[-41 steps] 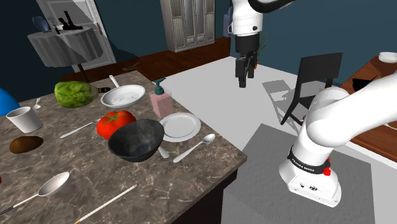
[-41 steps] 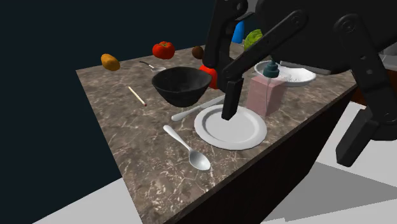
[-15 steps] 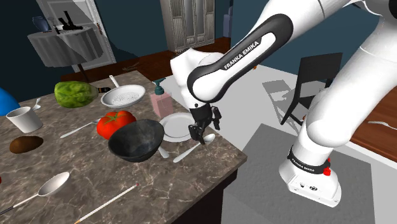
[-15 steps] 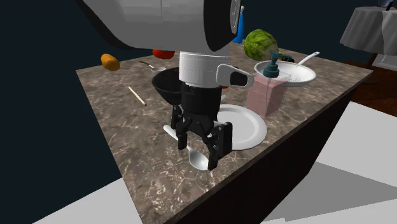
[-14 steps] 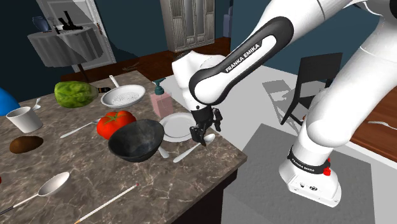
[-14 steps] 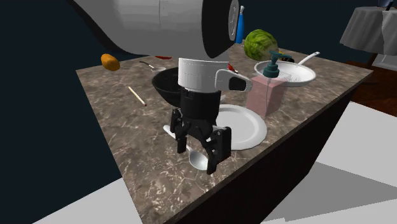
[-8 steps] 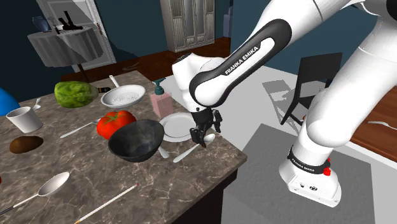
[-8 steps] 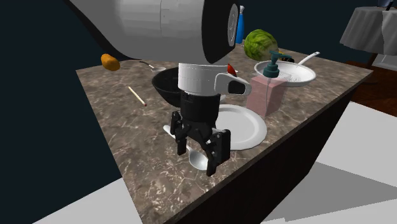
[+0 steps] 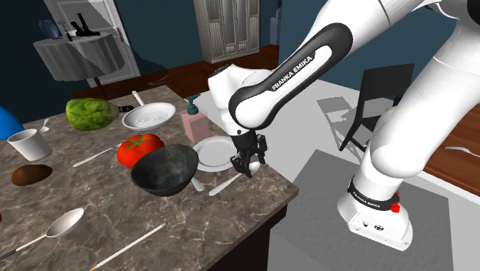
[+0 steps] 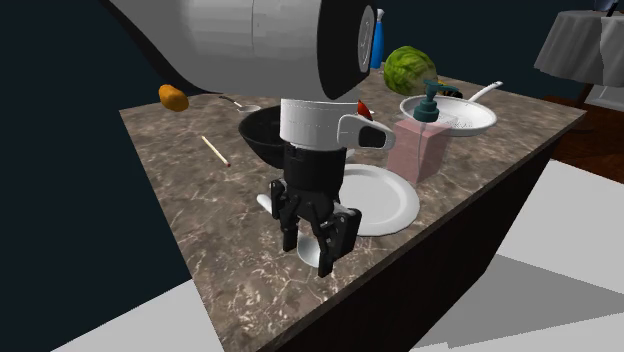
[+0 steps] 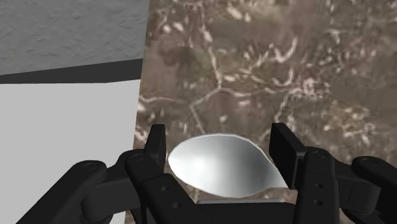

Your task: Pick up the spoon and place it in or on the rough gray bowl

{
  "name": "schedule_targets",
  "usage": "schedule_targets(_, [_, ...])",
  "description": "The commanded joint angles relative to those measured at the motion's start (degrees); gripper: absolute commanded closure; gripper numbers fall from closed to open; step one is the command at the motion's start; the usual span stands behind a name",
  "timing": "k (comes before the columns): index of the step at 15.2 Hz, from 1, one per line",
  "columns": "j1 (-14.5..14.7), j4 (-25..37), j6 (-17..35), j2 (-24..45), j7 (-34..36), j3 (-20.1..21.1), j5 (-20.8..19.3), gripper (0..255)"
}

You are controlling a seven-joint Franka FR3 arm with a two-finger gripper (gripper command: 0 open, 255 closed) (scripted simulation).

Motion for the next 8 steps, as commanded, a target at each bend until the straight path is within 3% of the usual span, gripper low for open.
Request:
schedule_targets(1, [0.0, 0.0, 0.0, 0.0, 0.0, 0.0, 0.0, 255])
schedule_targets(8, [0.1, 1.4, -3.5, -2.2, -0.5, -0.4, 0.5, 255])
